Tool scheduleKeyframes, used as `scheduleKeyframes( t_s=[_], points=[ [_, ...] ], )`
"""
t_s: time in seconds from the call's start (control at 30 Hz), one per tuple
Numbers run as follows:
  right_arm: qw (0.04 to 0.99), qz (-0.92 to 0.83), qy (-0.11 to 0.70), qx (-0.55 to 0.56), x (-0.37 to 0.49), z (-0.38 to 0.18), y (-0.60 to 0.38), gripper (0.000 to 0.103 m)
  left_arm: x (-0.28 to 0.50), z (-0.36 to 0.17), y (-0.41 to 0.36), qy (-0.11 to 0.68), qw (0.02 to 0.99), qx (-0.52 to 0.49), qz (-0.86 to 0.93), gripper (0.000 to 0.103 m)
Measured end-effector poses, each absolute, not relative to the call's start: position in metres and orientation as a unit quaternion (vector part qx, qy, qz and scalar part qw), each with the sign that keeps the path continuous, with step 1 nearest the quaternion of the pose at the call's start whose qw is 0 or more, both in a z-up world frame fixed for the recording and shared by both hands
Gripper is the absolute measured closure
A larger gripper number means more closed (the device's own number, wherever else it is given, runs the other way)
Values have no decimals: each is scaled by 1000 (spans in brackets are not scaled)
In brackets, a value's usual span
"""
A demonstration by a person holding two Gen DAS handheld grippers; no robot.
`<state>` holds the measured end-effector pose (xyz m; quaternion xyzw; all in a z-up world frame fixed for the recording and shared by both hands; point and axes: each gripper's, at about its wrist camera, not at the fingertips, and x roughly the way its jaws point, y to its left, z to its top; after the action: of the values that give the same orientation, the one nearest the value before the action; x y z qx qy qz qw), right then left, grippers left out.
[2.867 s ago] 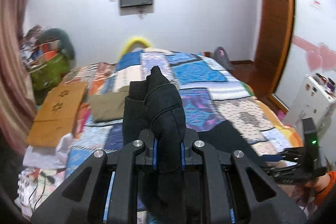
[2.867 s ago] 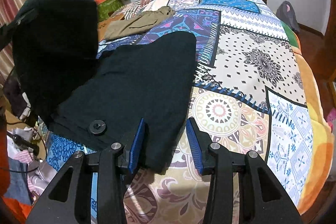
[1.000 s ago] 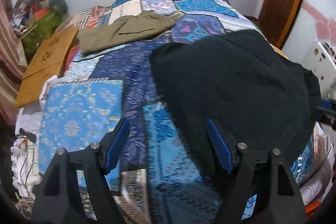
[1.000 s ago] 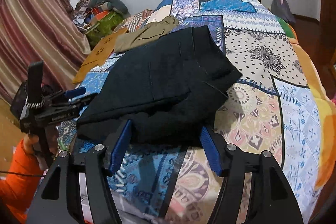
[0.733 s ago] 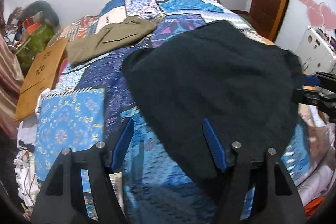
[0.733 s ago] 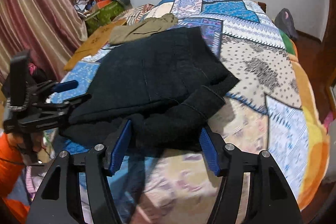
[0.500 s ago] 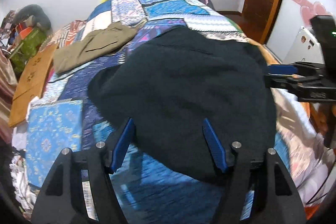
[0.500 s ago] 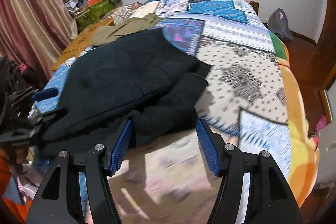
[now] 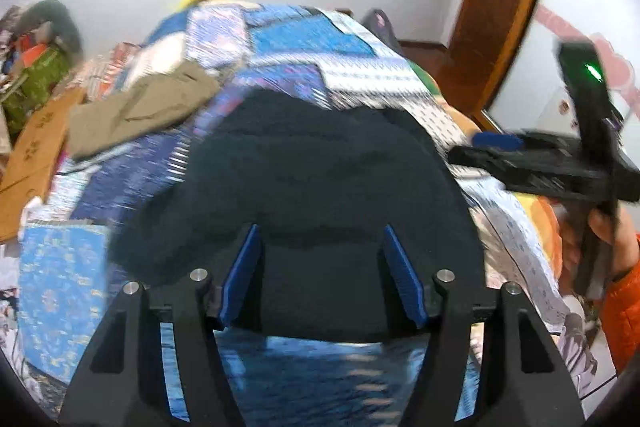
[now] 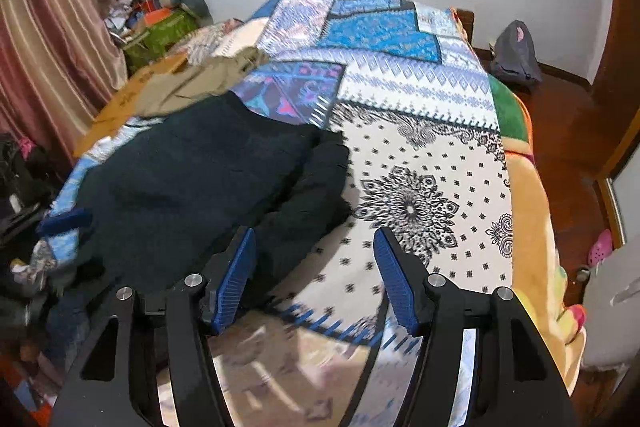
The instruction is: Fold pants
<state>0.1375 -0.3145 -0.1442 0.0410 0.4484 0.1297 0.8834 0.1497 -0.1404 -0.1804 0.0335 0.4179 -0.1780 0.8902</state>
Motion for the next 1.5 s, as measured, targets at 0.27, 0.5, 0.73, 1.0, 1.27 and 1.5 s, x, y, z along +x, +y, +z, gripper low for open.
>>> scheduleKeyframes(
  t_s=[0.27,0.5,0.73,1.0,1.27,1.5],
  points=[
    [892,160,417,70,97,-114,-284,45,176,-172,-52,413,899,54,-134,39],
    [873,172,448,86,81,-135,-249,45,194,-209,-34,438,877,102,-172,39],
    [864,179,468,56,83,-157,-238,47,206,-236,-33,481,848,48,-217,62],
    [863,190,468,0,99,-162,-258,52,179,-230,-44,497,846,7,-194,70],
    [864,200,462,24,110,-164,-280,64,170,-219,-47,476,862,-14,-172,75],
    [868,190,458,20,102,-162,-285,71,168,-231,-23,500,859,8,-109,96]
  ],
)
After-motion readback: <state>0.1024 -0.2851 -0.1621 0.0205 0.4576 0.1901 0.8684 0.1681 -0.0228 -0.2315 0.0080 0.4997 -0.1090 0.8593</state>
